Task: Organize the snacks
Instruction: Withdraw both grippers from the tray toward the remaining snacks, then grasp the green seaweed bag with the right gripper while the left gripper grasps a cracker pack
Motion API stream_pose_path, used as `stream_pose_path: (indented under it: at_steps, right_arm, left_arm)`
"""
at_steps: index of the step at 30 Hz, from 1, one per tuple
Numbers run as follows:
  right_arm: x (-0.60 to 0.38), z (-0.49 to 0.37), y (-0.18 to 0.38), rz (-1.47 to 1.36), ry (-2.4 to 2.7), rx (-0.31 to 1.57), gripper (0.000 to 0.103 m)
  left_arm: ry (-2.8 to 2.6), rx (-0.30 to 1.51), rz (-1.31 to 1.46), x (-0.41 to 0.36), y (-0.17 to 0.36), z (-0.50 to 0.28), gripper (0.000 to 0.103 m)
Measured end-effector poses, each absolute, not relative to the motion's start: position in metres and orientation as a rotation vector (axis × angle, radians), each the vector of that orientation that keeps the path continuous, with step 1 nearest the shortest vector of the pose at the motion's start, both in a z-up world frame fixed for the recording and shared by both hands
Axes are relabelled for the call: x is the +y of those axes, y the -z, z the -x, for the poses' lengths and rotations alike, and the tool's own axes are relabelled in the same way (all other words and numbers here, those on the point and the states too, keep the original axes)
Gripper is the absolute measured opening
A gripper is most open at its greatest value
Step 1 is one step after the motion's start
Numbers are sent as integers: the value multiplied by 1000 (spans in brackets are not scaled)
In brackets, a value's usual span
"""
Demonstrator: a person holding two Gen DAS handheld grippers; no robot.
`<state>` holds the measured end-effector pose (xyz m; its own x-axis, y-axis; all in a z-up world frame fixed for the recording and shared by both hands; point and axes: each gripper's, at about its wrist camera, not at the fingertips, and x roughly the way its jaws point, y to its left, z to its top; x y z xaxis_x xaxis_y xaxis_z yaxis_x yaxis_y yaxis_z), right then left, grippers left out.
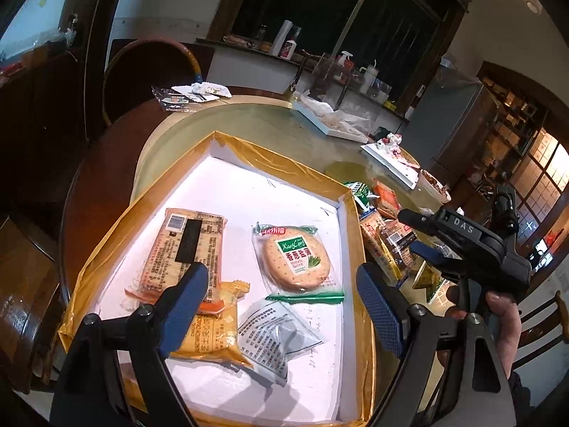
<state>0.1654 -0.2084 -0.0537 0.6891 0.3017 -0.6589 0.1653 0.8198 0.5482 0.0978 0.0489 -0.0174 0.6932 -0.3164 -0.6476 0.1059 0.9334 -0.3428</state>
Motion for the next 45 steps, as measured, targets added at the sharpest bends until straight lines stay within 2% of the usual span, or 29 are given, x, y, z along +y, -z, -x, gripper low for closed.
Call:
stream_pose_path:
  at_steps: [15,27,33,39,45]
  right_arm:
    - [-222,-153,47,-617,-76,795,73]
    - [-275,-146,75,-591,101,894,73]
    - [-264,-145,78,-575,47,920,73]
    - [-260,-115,59,-551,-70,859,73]
    - [-277,-91,72,-572,-116,878,73]
  left_arm:
    - [265,765,293,36,15,-94,85]
    - [289,767,280,24,14,-90,85]
    - [295,766,320,25,14,-90,85]
    - [295,777,358,20,14,-91,85]
    - [298,797,337,-9,11,-89,85]
